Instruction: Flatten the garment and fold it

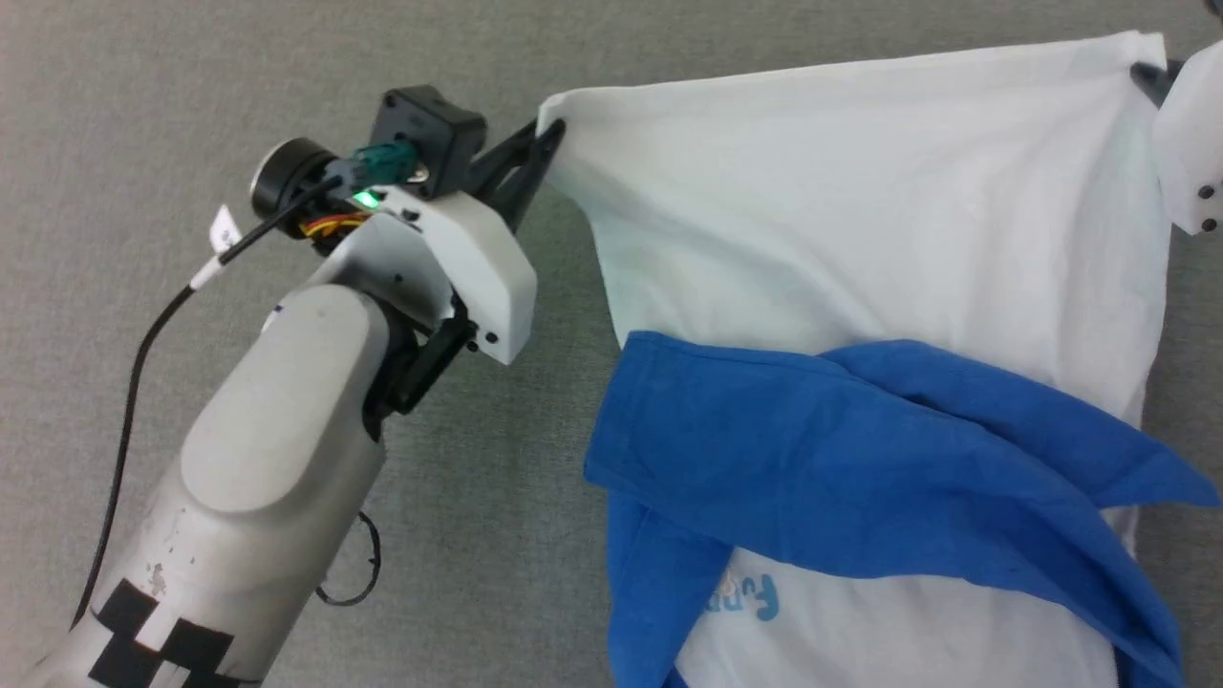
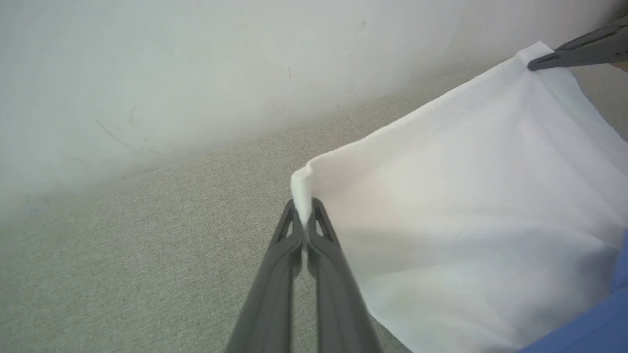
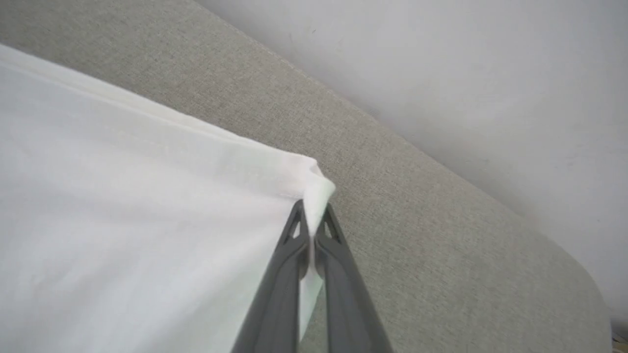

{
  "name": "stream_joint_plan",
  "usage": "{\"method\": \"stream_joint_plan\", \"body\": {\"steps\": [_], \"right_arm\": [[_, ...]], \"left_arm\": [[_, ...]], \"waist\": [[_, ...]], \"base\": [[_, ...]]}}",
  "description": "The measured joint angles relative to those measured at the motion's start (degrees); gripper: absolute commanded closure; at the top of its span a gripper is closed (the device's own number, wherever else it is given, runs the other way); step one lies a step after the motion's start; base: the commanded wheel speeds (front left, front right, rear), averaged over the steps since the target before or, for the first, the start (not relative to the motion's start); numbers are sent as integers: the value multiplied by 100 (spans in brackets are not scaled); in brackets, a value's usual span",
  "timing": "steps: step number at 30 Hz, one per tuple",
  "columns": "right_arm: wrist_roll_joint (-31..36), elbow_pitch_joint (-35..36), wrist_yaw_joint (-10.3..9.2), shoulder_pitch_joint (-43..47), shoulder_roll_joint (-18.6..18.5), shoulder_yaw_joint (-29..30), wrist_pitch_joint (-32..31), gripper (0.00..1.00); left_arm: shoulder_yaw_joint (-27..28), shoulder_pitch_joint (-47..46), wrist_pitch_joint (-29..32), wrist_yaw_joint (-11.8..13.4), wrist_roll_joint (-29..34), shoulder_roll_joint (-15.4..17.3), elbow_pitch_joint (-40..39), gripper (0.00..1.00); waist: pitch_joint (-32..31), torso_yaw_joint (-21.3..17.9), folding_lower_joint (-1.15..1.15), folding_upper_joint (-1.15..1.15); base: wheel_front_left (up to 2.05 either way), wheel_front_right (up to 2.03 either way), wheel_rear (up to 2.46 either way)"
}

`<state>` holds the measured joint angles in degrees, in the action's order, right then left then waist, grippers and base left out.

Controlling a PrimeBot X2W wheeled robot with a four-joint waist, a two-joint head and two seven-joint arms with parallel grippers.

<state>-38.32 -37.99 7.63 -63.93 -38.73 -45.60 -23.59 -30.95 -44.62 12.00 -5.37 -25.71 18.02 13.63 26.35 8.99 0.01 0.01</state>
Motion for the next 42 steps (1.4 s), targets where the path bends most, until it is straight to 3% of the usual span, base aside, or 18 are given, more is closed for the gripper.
{"method": "stream_joint_plan", "body": {"steps": [14,23,28,35,42], "right_arm": [[-9,76,0,677,77,376,1723,100],[-136,945,0,1802,-236,877,2078,100],[-387,1782,0,2820,-470,1483,1867,100],[-649,3101,0,4695,-715,2444,1082,100],[-923,4252,-1,6485,-731,3251,-62,100]], "left_arm": [[209,246,-448,141,-1,352,-40,100],[174,1154,-274,285,-127,704,-872,100],[148,2093,83,487,-357,1022,-1745,100],[45,3448,624,845,-545,1555,-2877,100],[-326,4381,1227,887,-848,1937,-3384,100]], "waist": [[-998,-700,-1,0],[-1749,-915,-2,0],[-2122,-957,-3,0],[-2378,-958,-2,0],[-2327,-940,-1,0]], "base": [[0,0,0],[0,0,0],[0,0,0],[0,0,0],[0,0,0]]}}
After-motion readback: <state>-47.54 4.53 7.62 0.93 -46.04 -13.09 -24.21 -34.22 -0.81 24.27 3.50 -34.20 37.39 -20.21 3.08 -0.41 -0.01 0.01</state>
